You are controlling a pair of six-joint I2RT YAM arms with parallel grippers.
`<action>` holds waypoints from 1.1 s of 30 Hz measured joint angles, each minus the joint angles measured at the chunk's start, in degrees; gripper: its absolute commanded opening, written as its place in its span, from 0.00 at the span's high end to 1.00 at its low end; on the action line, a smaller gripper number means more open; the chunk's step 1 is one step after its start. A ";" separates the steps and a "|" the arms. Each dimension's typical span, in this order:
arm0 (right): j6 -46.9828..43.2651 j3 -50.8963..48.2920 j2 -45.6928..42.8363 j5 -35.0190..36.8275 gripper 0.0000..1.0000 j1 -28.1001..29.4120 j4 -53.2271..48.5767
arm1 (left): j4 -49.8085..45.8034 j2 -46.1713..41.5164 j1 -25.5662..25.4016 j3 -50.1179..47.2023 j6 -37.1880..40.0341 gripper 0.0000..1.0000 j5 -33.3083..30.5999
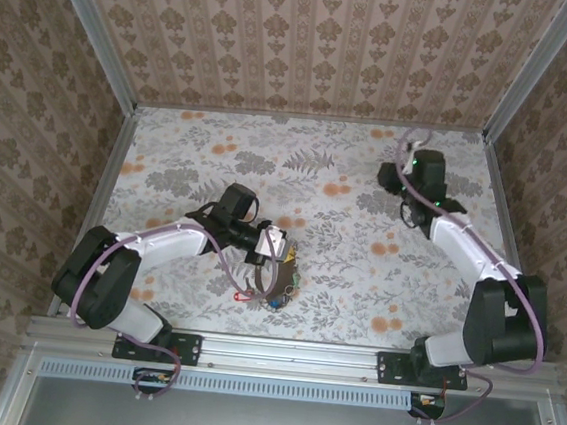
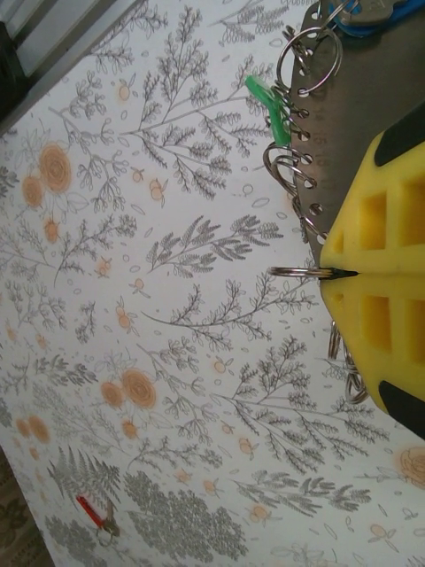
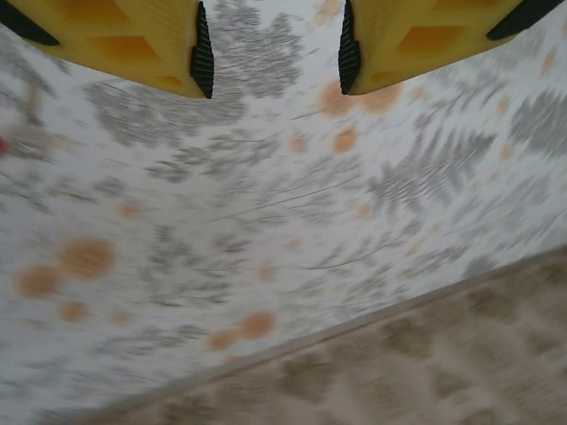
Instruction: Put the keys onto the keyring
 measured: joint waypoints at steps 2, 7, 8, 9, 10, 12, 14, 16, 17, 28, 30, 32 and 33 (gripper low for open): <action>2.36 1.64 2.29 0.74 0.56 -2.62 -4.72 | 1.07 0.57 0.00 0.00 -0.33 1.00 -0.37; 3.65 8.85 12.31 1.29 0.57 -6.27 -15.21 | 3.06 1.64 0.00 0.00 -1.14 1.00 -1.16; 3.98 10.34 14.25 1.09 0.59 -6.99 -16.98 | 3.48 1.64 0.00 0.00 -1.16 1.00 -1.31; 4.28 11.65 15.82 0.79 0.60 -7.91 -18.34 | 3.89 1.64 0.00 -0.04 -1.18 1.00 -1.51; 4.48 12.59 17.05 0.17 0.61 -8.90 -19.17 | 4.28 1.64 0.00 -0.11 -1.20 1.00 -1.60; 4.63 12.94 17.97 -3.04 0.62 -10.54 -19.34 | 5.16 1.64 0.00 -0.55 -1.25 1.00 -1.73; 3.78 11.52 17.31 -8.15 0.62 -10.80 -17.11 | 5.68 1.64 0.00 -1.01 -1.36 1.00 -1.73; 0.61 7.96 15.06 -13.42 0.61 -8.55 -12.94 | 5.97 1.64 0.00 -1.33 -1.38 1.00 -1.73; -2.03 5.44 13.05 -16.02 0.62 -6.38 -11.10 | 6.12 1.62 0.00 -1.51 -1.38 1.00 -1.73; -39.06 -19.87 -14.53 -37.42 0.58 15.41 9.62 | 5.29 -3.19 0.59 -1.99 -1.64 1.00 0.02; -44.70 -19.43 -14.56 -39.63 0.59 17.92 7.32 | 5.03 -3.56 0.87 -1.99 -1.86 1.00 0.59; -49.64 -18.82 -14.60 -40.87 0.59 20.52 4.31 | 4.61 -3.58 1.14 -1.95 -2.03 1.00 0.96; -51.93 -18.45 -14.71 -41.07 0.59 21.92 2.93 | 4.31 -3.58 1.14 -1.92 -2.23 1.00 1.09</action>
